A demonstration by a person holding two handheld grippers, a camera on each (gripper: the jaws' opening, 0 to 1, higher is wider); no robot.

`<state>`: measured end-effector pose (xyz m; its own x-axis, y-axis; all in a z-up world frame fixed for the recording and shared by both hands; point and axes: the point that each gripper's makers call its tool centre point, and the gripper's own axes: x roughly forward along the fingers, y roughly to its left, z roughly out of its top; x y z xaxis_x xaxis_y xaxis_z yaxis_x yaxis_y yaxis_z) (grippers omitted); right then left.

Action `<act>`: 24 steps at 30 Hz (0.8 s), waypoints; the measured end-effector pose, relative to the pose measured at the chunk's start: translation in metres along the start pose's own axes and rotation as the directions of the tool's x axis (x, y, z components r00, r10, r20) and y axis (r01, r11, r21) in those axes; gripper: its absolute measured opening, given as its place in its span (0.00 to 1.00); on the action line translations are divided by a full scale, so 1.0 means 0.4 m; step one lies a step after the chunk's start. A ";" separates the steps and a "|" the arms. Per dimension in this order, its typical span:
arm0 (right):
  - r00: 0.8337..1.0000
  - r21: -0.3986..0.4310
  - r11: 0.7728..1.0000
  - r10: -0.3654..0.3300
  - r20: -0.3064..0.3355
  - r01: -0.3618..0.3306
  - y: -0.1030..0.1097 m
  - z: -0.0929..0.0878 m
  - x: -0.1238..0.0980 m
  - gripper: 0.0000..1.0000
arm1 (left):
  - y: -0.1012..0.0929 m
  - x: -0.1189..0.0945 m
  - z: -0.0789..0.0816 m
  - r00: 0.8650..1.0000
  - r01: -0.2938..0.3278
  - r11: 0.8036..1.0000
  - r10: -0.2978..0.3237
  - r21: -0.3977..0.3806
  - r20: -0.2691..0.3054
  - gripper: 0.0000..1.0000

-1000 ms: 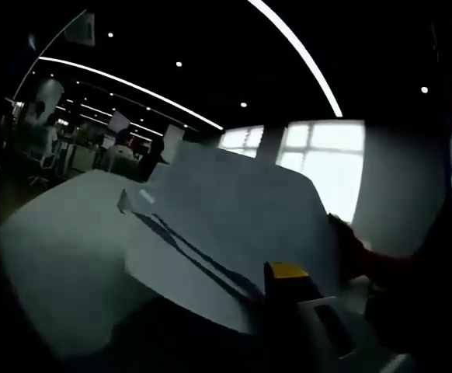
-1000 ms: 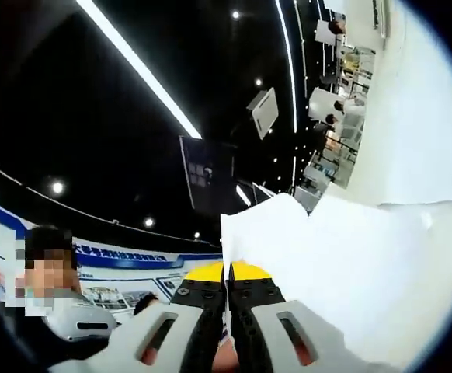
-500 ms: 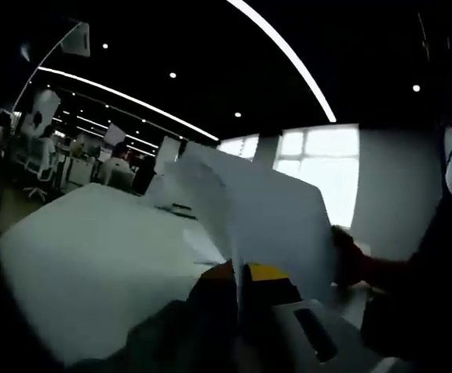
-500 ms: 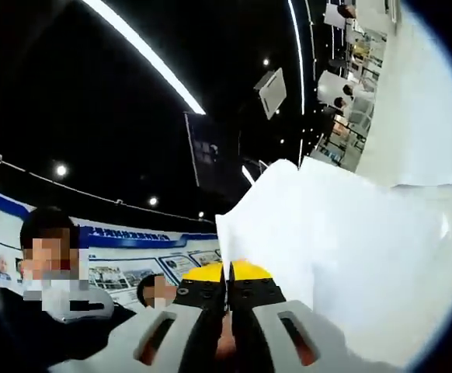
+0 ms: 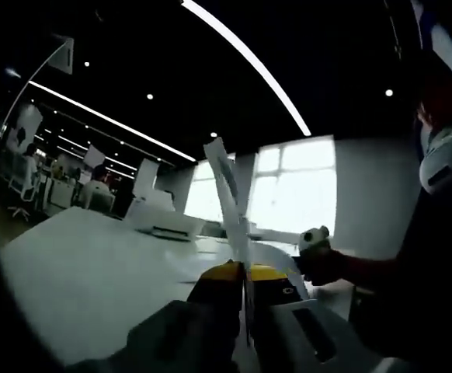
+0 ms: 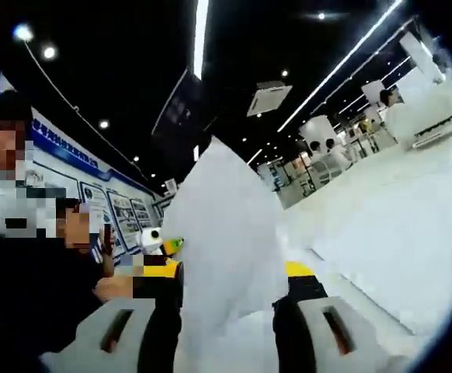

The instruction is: Organize the stack of printing papers by aligning and flattening the scattered papers on the table

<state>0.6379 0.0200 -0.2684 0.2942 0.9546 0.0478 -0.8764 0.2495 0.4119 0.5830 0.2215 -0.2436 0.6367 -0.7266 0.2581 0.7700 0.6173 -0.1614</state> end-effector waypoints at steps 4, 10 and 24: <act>0.999 -0.035 0.998 -0.045 0.006 0.045 -0.026 0.012 -0.024 0.46 | -0.004 -0.004 0.006 1.000 0.015 1.000 -0.015 0.001 0.015 0.05; 0.996 -0.071 0.994 -0.084 -0.003 0.083 -0.045 0.011 -0.054 0.46 | -0.023 0.000 0.015 0.998 0.036 0.999 -0.036 -0.007 0.042 0.05; 0.963 -0.189 0.945 -0.262 0.057 0.269 -0.130 0.093 -0.181 0.46 | 0.005 0.014 0.003 0.999 -0.011 0.999 0.012 -0.033 0.030 0.05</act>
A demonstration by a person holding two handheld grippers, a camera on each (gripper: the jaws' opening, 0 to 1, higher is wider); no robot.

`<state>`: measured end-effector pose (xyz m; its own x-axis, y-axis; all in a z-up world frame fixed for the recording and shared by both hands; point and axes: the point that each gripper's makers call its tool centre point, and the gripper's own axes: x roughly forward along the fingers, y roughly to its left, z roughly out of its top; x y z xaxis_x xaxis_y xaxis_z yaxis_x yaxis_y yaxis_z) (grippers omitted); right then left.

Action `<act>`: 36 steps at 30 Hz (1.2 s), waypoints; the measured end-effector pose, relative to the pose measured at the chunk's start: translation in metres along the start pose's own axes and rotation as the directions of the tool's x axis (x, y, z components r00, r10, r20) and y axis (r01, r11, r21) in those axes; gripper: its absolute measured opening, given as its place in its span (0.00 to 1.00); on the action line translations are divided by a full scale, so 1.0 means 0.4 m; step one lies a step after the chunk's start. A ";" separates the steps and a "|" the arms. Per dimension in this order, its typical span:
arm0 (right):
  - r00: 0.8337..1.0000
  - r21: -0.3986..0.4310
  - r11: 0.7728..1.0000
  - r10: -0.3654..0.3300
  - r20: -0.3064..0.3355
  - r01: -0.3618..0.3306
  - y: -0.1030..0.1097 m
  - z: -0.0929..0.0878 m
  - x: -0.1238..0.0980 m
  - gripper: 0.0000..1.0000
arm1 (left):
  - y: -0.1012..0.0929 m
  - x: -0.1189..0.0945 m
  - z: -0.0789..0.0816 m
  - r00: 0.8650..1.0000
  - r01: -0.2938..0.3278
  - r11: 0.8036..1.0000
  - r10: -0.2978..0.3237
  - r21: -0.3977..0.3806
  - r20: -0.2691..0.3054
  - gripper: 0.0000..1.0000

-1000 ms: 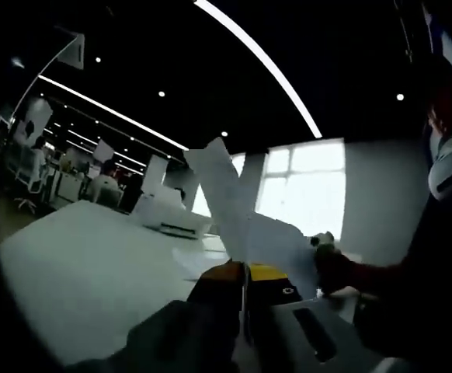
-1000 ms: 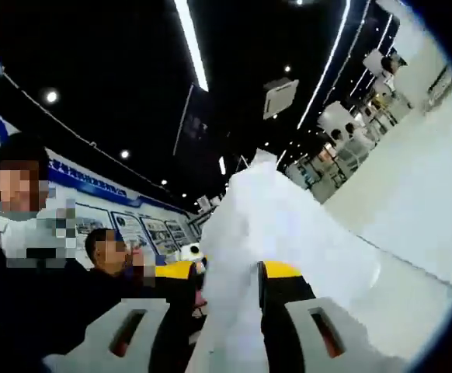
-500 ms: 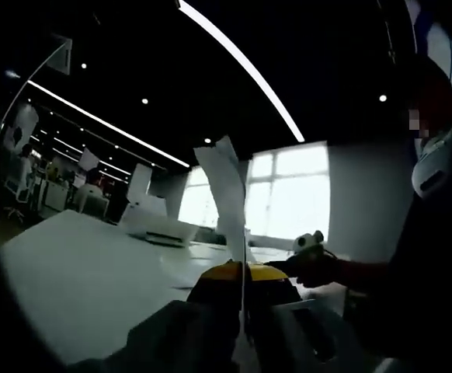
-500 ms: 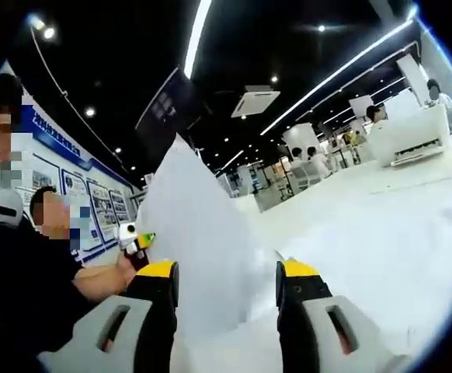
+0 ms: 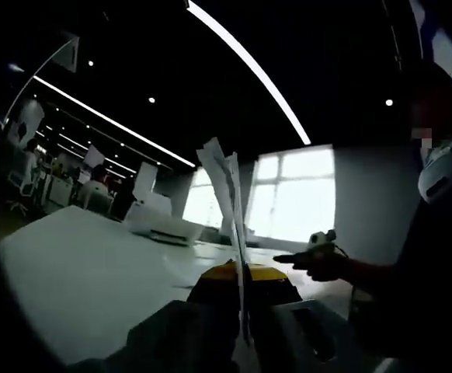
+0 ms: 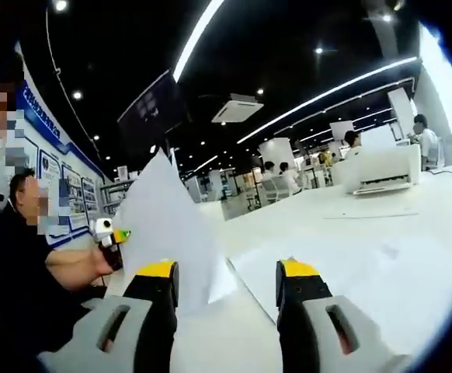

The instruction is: Organize the stack of printing papers by aligning and flattening the scattered papers on the table

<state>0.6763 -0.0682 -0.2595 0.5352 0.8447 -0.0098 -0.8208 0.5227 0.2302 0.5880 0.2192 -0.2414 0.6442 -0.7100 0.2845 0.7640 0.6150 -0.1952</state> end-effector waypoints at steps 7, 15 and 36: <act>1.000 -0.026 0.999 -0.022 0.008 0.022 -0.019 0.007 -0.007 0.44 | 0.015 0.000 -0.011 1.000 -0.014 1.000 0.014 -0.004 -0.027 0.05; 0.999 -0.068 0.997 -0.035 0.009 0.035 -0.024 0.024 -0.016 0.44 | 0.019 -0.007 -0.002 1.000 -0.004 1.000 0.004 -0.019 -0.004 0.05; 0.981 -0.197 0.967 -0.177 -0.074 0.160 -0.102 0.053 -0.048 0.45 | 0.011 -0.002 -0.024 0.999 0.005 1.000 -0.004 0.014 -0.053 0.06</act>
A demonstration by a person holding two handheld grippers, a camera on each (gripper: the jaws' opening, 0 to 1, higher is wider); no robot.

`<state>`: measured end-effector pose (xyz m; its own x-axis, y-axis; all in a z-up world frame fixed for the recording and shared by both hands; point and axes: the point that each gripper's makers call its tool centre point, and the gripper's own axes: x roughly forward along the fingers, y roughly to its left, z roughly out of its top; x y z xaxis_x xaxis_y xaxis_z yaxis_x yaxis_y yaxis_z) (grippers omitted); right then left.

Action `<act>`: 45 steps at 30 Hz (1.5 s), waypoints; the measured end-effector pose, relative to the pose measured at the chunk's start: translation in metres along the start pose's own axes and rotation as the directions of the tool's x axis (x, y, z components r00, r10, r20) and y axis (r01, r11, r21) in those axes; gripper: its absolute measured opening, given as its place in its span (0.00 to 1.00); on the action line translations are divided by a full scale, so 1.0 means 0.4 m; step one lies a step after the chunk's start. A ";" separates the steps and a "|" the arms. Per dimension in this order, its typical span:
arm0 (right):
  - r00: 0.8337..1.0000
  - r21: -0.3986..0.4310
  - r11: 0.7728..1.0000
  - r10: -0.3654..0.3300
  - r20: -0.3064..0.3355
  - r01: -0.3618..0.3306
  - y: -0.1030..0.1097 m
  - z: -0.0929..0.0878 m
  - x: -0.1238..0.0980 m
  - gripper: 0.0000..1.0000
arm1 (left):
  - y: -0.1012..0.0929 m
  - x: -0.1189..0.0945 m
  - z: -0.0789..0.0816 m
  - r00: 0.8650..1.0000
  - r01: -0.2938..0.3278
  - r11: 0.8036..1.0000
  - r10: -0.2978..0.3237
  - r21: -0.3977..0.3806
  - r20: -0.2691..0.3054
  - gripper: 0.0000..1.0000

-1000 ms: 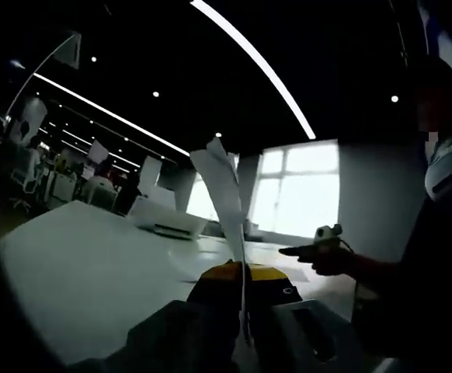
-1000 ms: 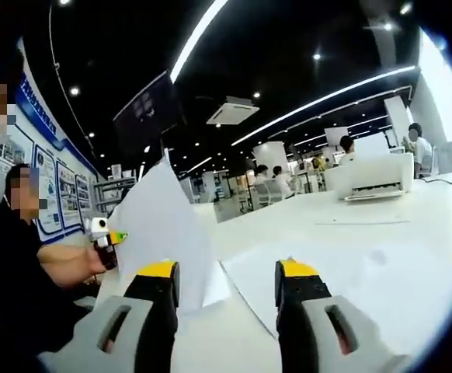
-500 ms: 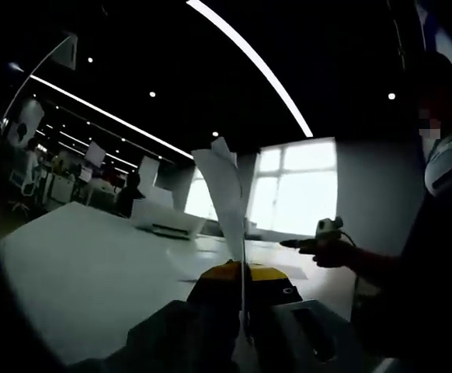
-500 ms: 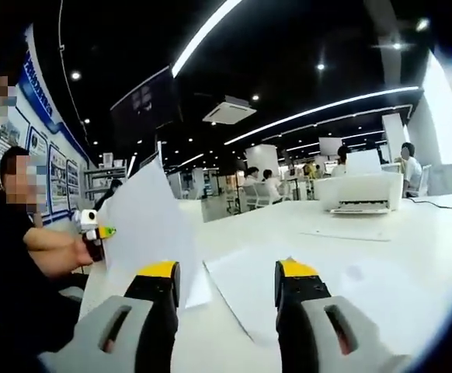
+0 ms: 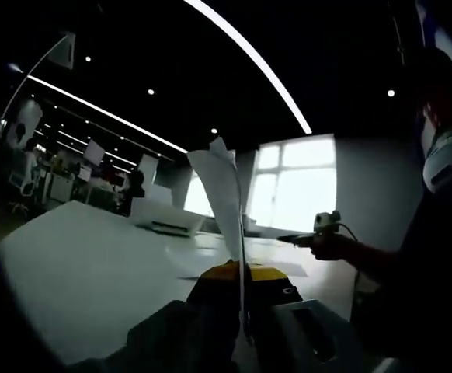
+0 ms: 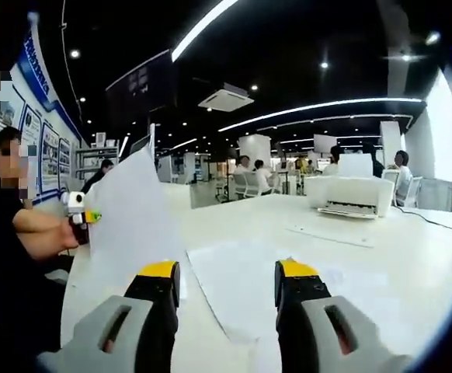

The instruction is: Organize the stack of printing papers by aligning and flattening the scattered papers on the table

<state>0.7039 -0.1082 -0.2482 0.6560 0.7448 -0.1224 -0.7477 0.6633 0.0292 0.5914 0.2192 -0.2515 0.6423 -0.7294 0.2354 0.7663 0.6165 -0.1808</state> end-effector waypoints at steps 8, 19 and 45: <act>0.997 -0.041 0.998 -0.056 -0.052 0.054 -0.054 -0.004 0.015 0.46 | -0.001 0.002 -0.003 1.000 -0.001 1.000 0.001 -0.004 -0.007 0.06; 0.992 -0.028 0.994 -0.103 -0.072 0.101 -0.135 -0.002 0.050 0.47 | -0.002 0.001 -0.003 1.000 -0.003 1.000 0.003 -0.001 -0.005 0.06; 0.985 0.016 0.989 -0.143 -0.093 0.145 -0.248 -0.019 0.104 0.45 | -0.006 0.002 -0.003 1.000 0.001 1.000 -0.001 0.010 -0.004 0.06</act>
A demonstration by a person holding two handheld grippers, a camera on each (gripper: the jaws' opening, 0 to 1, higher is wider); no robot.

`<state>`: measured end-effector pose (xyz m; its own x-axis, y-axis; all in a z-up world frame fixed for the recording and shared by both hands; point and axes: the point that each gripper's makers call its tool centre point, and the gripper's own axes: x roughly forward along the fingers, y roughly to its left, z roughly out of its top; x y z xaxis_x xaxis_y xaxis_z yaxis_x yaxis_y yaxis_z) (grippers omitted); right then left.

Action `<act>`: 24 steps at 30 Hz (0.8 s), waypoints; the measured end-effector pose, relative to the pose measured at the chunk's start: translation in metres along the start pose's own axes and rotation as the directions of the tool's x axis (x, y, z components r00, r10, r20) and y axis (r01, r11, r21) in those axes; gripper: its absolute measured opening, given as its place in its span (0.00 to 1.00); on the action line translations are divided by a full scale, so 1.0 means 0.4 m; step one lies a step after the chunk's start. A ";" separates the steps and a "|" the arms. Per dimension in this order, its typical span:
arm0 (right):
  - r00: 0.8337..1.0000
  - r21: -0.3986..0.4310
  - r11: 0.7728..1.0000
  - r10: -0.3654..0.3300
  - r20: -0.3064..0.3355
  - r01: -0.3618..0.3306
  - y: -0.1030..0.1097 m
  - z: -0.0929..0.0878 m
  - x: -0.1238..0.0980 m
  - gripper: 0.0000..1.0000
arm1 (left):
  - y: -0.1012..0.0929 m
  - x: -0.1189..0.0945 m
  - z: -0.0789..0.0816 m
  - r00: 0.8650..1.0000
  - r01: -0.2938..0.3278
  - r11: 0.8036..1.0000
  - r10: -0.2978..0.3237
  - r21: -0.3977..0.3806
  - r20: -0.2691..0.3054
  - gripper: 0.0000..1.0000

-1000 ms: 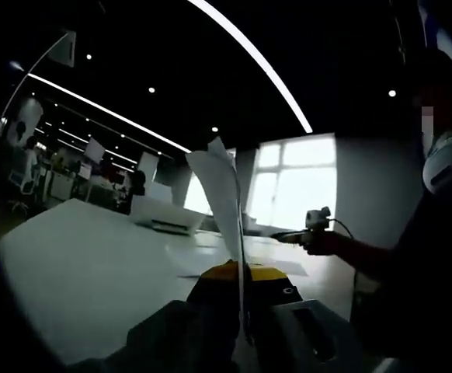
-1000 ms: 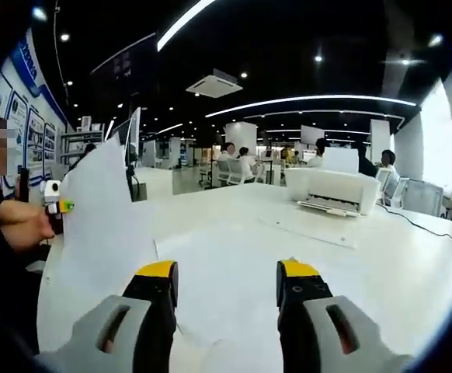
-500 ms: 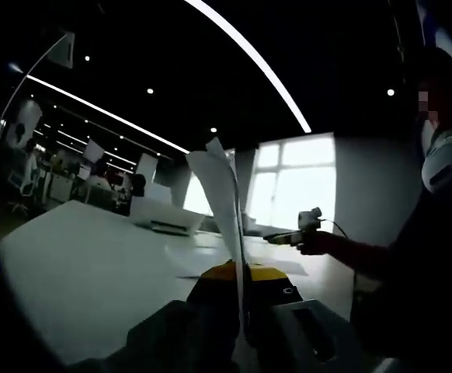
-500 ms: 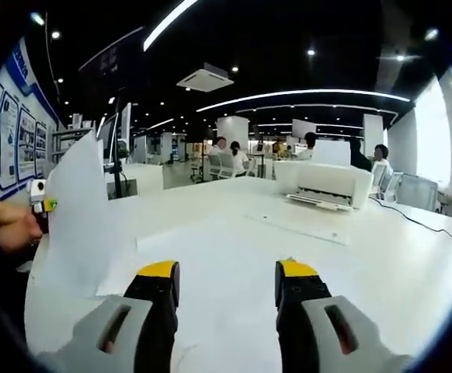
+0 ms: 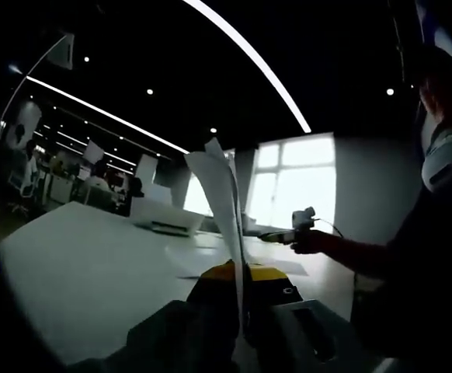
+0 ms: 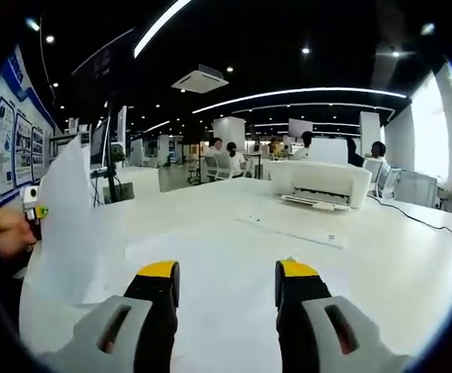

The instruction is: Organize the stack of printing papers by aligning and flattening the scattered papers on the table

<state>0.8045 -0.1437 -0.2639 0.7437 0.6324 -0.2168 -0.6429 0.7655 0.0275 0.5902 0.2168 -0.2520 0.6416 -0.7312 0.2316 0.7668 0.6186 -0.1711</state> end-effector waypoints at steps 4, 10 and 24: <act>1.000 0.006 1.000 -0.019 0.002 0.019 -0.021 -0.004 0.003 0.46 | 0.002 0.000 0.001 1.000 -0.005 1.000 0.005 0.004 0.001 0.06; 0.999 -0.013 0.999 -0.039 -0.014 0.039 -0.051 -0.019 0.016 0.51 | 0.002 0.001 0.000 1.000 -0.003 1.000 0.003 0.001 -0.001 0.06; 0.997 -0.035 0.997 -0.076 -0.024 0.075 -0.112 -0.050 0.046 0.56 | 0.007 0.002 -0.003 1.000 -0.005 1.000 0.005 -0.004 -0.012 0.06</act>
<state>0.8433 -0.1688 -0.2884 0.7857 0.5694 -0.2420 -0.5913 0.8061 -0.0231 0.5929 0.2177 -0.2537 0.6457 -0.7313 0.2195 0.7635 0.6213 -0.1761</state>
